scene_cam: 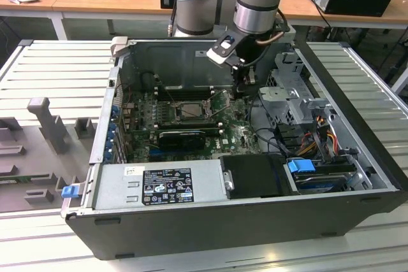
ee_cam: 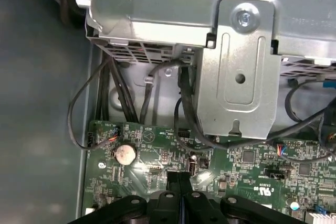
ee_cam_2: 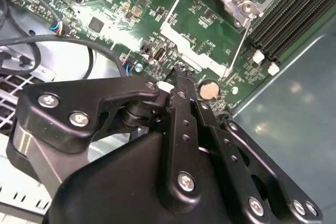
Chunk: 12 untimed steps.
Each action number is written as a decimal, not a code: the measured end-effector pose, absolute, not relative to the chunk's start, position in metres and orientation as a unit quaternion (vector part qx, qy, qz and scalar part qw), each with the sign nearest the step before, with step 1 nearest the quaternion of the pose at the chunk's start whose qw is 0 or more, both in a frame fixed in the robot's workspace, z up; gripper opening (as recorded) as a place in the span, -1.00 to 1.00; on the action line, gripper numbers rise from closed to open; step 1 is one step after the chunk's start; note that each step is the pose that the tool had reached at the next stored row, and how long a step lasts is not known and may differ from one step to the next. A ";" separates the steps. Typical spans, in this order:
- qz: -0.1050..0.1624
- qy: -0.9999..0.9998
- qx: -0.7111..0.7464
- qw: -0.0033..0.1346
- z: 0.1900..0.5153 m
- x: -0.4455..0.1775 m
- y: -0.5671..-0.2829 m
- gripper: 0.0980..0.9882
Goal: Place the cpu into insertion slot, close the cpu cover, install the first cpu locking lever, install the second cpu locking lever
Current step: 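Close the cpu cover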
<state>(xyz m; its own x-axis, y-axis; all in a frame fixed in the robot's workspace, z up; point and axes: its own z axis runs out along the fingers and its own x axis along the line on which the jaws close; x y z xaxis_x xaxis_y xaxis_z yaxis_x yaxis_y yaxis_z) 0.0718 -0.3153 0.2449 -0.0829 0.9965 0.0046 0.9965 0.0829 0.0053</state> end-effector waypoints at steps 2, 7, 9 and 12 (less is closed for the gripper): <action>0.002 0.736 0.677 -0.001 0.243 0.071 -0.315 -0.98; 0.002 0.736 0.677 -0.002 0.243 0.070 -0.315 -0.98; 0.002 0.736 0.677 -0.002 0.243 0.068 -0.315 -0.98; 0.002 0.736 0.677 -0.002 0.243 0.066 -0.315 -0.98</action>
